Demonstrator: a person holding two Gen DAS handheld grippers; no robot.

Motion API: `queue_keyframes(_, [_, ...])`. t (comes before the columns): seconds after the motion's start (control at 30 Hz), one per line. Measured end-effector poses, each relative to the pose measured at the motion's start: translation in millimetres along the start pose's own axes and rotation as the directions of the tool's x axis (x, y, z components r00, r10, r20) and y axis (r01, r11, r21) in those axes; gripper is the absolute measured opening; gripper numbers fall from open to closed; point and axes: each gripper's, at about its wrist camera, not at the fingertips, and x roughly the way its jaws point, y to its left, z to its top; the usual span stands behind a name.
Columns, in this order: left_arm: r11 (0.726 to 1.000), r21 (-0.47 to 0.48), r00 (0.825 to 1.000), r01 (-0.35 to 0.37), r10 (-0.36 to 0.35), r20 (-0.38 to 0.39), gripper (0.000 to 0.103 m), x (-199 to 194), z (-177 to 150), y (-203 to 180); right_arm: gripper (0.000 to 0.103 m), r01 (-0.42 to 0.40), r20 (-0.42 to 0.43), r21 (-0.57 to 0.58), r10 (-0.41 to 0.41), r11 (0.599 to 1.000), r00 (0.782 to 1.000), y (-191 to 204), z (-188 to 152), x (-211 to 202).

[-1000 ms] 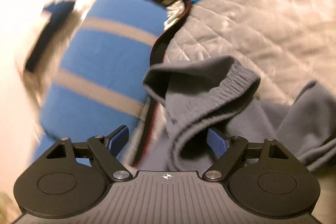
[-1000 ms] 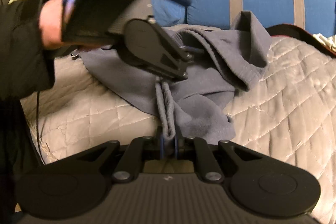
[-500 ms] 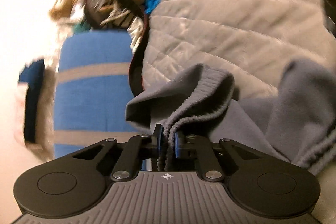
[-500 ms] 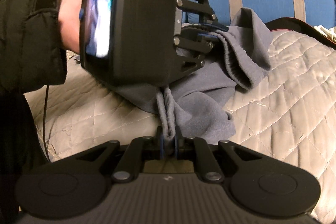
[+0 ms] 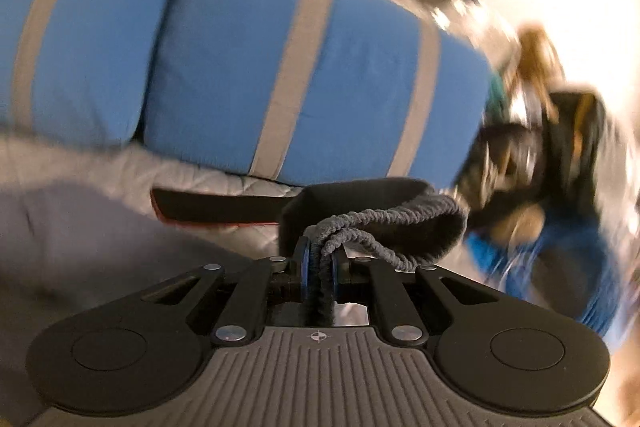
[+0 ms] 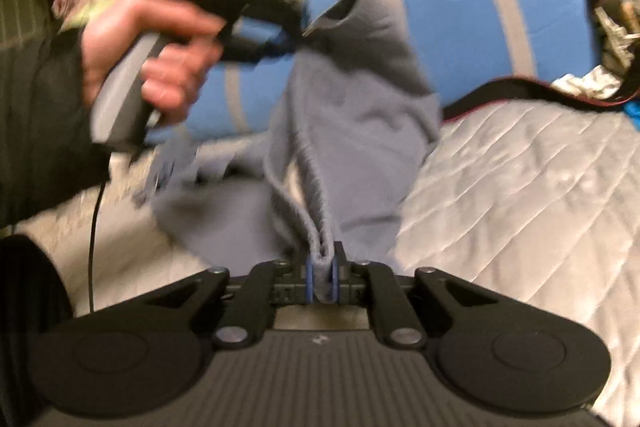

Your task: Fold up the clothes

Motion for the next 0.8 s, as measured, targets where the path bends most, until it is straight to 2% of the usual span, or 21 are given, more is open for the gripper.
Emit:
queue_keyframes(0.13, [0.984, -0.165, 0.998, 0.063, -0.065, -0.006, 0.009, 0.0, 16.5, -1.3, 0.009, 0.050, 0.075, 0.043, -0.053, 0.998, 0.996, -5.4, 20.2, -24.1])
queue_keyframes(0.23, [0.970, -0.221, 0.994, 0.099, -0.105, -0.017, 0.009, 1.6, 23.2, -17.6, 0.009, 0.112, 0.107, 0.065, -0.118, 0.992, 0.987, -10.3, 36.9, -42.7])
queue_keyframes(0.47, [0.978, -0.126, 0.985, 0.167, -0.172, -0.028, 0.009, 31.4, 27.1, -97.2, 0.009, 0.198, 0.117, 0.200, -0.224, 0.960, 0.968, -51.5, 69.8, -82.8])
queue_keyframes(0.67, [0.982, -0.027, 0.980, 0.189, -0.190, -0.055, 0.009, 72.3, 21.6, -159.3, 0.008, 0.257, 0.097, 0.277, -0.293, 0.926, 0.951, -82.1, 78.0, -94.2])
queue_keyframes(0.8, [0.980, 0.046, 0.979, 0.192, -0.188, -0.078, 0.009, 104.1, 12.8, -192.7, 0.008, 0.268, 0.082, 0.343, -0.312, 0.900, 0.946, -105.2, 79.6, -104.9])
